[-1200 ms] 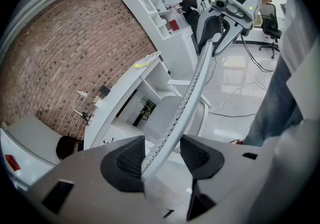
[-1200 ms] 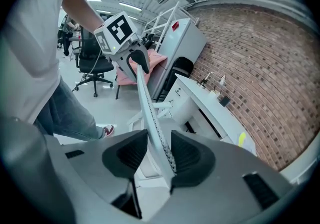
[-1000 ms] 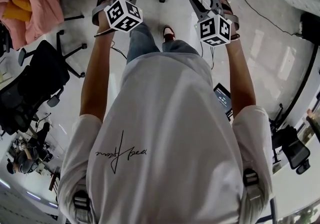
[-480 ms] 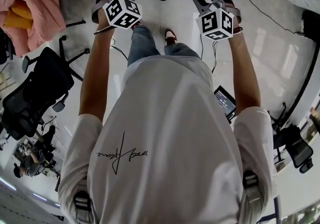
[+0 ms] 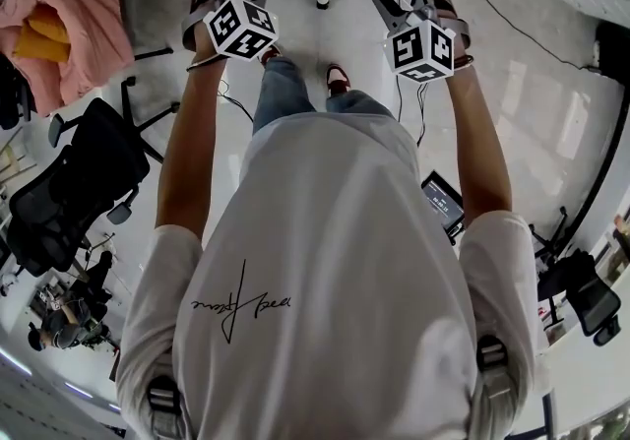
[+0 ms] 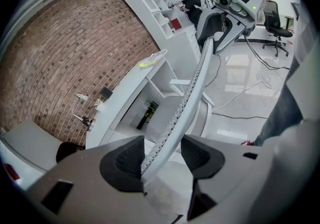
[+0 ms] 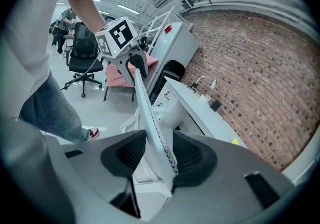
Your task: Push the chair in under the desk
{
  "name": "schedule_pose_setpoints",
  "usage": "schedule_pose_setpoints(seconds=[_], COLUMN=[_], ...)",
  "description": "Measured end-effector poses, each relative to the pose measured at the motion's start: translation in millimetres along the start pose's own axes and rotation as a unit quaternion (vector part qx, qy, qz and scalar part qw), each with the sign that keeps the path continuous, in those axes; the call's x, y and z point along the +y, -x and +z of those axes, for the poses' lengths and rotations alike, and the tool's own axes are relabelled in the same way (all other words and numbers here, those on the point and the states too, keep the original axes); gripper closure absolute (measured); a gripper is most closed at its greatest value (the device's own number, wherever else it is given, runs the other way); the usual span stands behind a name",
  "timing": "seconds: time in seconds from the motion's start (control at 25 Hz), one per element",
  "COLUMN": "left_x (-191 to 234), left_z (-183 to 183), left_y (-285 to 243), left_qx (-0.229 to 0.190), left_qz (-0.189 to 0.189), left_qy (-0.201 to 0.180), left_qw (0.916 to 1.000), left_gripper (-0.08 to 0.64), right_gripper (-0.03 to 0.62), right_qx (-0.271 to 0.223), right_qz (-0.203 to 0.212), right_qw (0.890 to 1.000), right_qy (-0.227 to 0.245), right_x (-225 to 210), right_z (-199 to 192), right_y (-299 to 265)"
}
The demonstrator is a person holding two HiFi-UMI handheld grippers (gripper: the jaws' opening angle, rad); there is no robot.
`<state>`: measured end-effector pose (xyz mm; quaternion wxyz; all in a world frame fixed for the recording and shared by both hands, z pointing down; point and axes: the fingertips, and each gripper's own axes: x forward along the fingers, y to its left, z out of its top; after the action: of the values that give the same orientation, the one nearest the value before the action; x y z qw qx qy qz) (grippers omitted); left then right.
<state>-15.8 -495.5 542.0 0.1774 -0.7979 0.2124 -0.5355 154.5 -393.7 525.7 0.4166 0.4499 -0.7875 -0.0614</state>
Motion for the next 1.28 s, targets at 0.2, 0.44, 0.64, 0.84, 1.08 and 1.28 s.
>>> schedule_pose_setpoints(seconds=[0.2, 0.44, 0.64, 0.84, 1.08, 1.28], left_x=[0, -5, -7, -9, -12, -9], left_z=[-2, -6, -4, -4, -5, 0], left_y=[1, 0, 3, 6, 8, 19], left_qx=[0.006, 0.008, 0.013, 0.004, 0.016, -0.009], left_qz=[-0.003, -0.002, -0.012, -0.006, 0.010, 0.012], left_qy=[0.001, 0.002, 0.002, -0.002, -0.029, 0.054], left_qw=[1.0000, 1.0000, 0.9999, 1.0000, 0.9994, 0.9984], left_gripper=[0.336, 0.336, 0.336, 0.336, 0.336, 0.323], right_gripper=[0.407, 0.406, 0.400, 0.400, 0.395, 0.394], right_qx=[0.004, 0.012, 0.022, 0.036, 0.065, 0.063], right_qz=[-0.003, 0.001, 0.002, 0.008, -0.011, -0.006], right_qw=[1.000, 1.000, 1.000, 0.999, 0.998, 0.997], right_qy=[-0.001, -0.007, -0.015, -0.019, -0.006, -0.053], right_x=[3, 9, 9, 11, 13, 12], right_z=[1, -2, -3, -3, -6, -2], right_y=[0, -2, 0, 0, -7, 0])
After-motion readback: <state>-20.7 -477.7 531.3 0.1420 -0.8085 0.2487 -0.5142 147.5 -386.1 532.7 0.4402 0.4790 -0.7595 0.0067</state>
